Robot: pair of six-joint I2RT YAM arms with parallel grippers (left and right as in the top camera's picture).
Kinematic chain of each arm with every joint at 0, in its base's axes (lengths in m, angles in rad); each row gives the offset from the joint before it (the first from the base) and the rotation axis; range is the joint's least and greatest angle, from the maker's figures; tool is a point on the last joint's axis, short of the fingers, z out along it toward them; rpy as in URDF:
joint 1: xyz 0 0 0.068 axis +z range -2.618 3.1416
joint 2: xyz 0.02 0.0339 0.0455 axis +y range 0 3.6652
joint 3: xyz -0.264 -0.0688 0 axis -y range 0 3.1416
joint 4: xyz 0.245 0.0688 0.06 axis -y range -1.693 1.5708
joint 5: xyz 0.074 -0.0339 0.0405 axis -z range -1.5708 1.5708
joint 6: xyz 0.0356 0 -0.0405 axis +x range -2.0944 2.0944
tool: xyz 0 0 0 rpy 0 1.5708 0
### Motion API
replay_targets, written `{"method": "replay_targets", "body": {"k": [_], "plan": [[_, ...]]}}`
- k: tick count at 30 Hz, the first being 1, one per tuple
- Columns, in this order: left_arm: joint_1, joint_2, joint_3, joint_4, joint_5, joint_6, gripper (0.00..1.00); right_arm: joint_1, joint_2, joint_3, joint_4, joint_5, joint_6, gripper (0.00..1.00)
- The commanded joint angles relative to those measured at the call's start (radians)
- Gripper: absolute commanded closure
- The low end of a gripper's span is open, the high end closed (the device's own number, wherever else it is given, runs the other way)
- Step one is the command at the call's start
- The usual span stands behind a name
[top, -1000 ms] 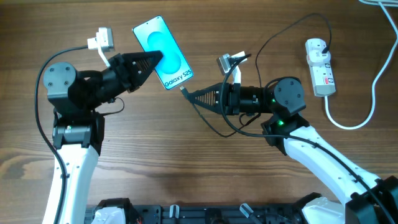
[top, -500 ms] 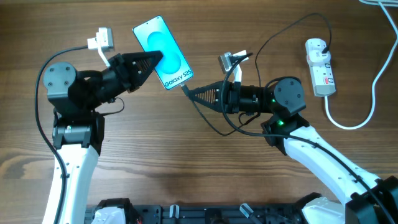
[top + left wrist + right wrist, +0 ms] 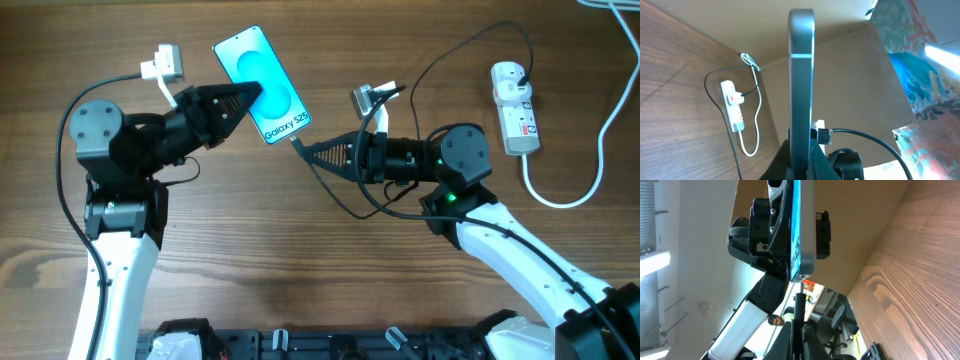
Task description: Plug charger to phone and switch on socket
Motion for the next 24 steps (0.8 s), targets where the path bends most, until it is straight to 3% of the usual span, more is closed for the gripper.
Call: {"method": "replay_targets", "body": {"k": [1, 24], "plan": [[-0.005, 0.002, 0.005, 0.01, -0.002, 0.021, 0.96, -0.003, -0.017, 0.002, 0.005, 0.003, -0.018, 0.96], [-0.005, 0.002, 0.005, 0.009, -0.002, 0.021, 0.96, -0.003, -0.015, 0.002, 0.013, 0.037, -0.019, 0.96]]}}
